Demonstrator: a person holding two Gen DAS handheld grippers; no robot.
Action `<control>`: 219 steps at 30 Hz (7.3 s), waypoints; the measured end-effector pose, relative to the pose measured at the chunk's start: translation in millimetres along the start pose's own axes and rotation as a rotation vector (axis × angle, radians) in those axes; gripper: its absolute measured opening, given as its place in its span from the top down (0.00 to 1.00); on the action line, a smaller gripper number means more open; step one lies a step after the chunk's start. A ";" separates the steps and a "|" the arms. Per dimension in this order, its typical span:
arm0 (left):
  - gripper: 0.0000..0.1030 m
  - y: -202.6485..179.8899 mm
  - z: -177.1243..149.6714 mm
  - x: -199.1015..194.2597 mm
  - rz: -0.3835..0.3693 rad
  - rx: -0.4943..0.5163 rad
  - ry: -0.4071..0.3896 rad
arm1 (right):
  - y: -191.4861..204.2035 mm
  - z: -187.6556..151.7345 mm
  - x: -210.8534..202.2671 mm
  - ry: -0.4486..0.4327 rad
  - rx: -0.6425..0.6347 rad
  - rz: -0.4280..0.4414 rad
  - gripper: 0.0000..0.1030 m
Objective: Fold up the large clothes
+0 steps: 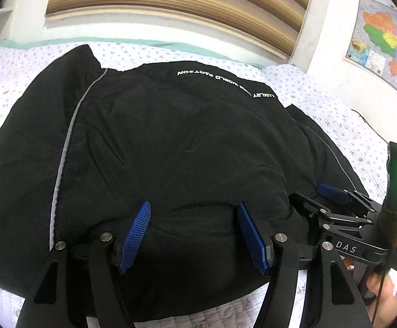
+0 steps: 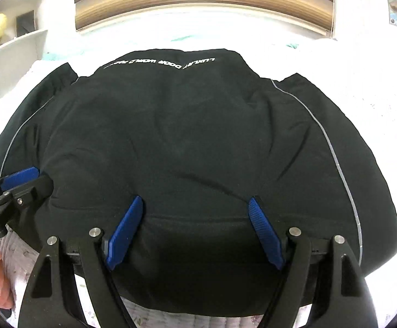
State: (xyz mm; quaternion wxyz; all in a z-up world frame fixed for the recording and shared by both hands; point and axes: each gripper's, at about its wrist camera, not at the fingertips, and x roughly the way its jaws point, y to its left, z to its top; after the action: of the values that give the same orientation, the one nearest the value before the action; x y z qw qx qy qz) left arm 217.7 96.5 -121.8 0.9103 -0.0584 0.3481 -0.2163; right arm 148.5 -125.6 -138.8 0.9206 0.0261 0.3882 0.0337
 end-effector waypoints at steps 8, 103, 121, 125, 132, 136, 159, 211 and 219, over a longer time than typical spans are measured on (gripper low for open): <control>0.34 -8.9 -13.1 -15.4 0.014 0.009 -0.030 | -1.3 -2.4 5.5 -0.023 0.022 0.015 0.21; 0.28 218.2 71.5 85.0 -0.470 -0.778 0.602 | -189.0 89.6 154.5 0.658 0.408 0.590 0.03; 0.73 105.0 124.3 -48.7 -0.558 -0.605 0.299 | -118.7 138.9 45.1 0.385 0.228 0.629 0.57; 0.73 83.2 122.7 -105.9 -0.575 -0.571 0.256 | -122.0 135.7 23.5 0.338 0.220 0.631 0.57; 0.73 51.7 91.5 -166.6 -0.585 -0.575 0.264 | -141.4 127.8 -14.7 0.373 0.194 0.626 0.57; 0.73 56.5 55.9 -180.4 -0.572 -0.619 0.306 | -137.1 124.3 -15.8 0.437 0.188 0.611 0.57; 0.56 144.9 -87.4 -145.7 -0.434 -1.084 0.477 | -164.5 68.4 103.4 0.654 0.607 0.548 0.39; 0.56 -121.4 158.6 -234.6 0.254 0.126 0.166 | -31.6 192.7 -46.4 0.408 -0.006 0.015 0.33; 0.42 -145.8 192.3 -283.5 0.323 0.143 0.095 | -23.7 224.0 -79.0 0.310 -0.035 0.004 0.33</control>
State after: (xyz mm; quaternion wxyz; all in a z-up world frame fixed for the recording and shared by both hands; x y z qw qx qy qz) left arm 104.6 80.0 232.5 0.9176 0.0734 0.3792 -0.0941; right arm 254.9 -160.7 71.9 0.8499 0.0053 0.5249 0.0458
